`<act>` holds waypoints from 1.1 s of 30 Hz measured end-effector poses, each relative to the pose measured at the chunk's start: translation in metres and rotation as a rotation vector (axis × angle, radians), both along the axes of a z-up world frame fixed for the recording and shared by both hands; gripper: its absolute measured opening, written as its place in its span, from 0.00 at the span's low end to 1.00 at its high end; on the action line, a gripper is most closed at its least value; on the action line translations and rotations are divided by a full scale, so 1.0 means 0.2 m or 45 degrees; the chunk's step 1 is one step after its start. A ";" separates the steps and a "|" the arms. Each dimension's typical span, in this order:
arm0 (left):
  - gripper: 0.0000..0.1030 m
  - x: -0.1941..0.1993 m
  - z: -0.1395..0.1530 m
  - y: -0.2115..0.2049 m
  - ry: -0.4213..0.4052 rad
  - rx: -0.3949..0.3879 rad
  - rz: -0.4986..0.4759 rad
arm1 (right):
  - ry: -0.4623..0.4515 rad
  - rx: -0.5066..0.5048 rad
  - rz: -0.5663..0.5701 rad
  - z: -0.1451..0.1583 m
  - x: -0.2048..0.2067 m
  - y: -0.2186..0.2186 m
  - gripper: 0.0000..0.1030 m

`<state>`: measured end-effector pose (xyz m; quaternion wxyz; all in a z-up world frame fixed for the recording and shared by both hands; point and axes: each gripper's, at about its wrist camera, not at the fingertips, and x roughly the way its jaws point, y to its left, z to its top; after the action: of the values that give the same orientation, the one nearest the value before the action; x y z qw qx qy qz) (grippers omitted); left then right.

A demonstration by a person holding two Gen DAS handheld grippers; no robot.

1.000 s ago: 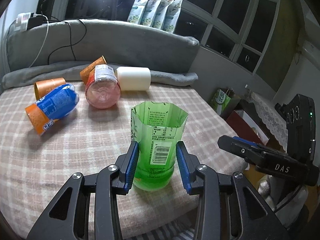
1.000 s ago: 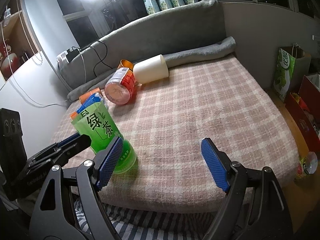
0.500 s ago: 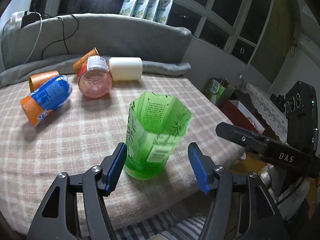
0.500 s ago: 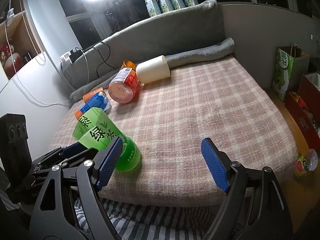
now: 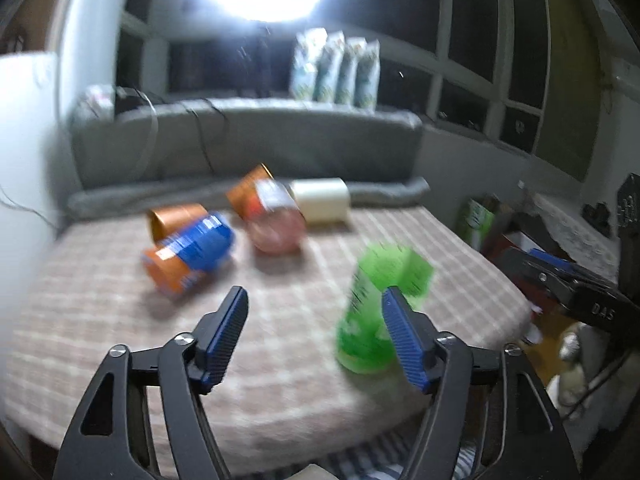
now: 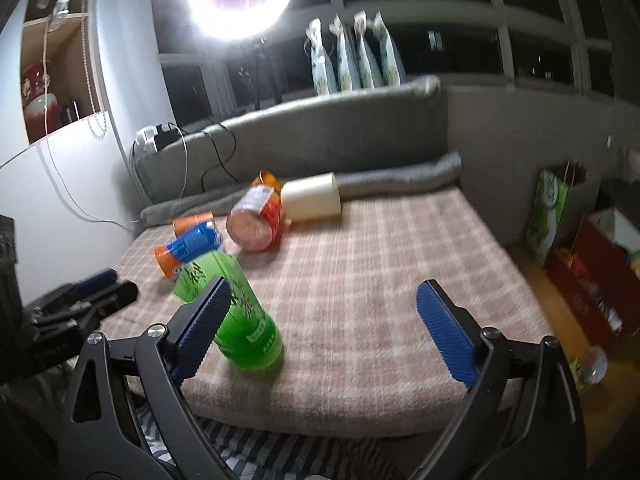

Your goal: Flip cup upright

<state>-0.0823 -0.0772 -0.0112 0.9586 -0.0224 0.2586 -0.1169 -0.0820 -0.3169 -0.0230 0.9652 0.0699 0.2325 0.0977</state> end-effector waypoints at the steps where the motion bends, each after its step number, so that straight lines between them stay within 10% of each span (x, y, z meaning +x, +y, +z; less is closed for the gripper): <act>1: 0.70 -0.02 0.02 0.01 -0.034 0.015 0.023 | -0.015 -0.007 -0.004 0.01 -0.01 0.01 0.94; 17: 0.81 -0.10 0.16 0.15 -0.221 0.027 0.233 | -0.183 -0.086 -0.116 0.10 -0.10 0.04 0.98; 33: 0.85 -0.08 0.15 0.15 -0.194 0.034 0.249 | -0.172 -0.079 -0.135 0.08 -0.09 0.01 1.00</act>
<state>-0.0988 -0.0462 0.0192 0.9825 -0.0257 0.1831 -0.0208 -0.0998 -0.3155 -0.0073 0.9842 0.0455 0.1657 0.0436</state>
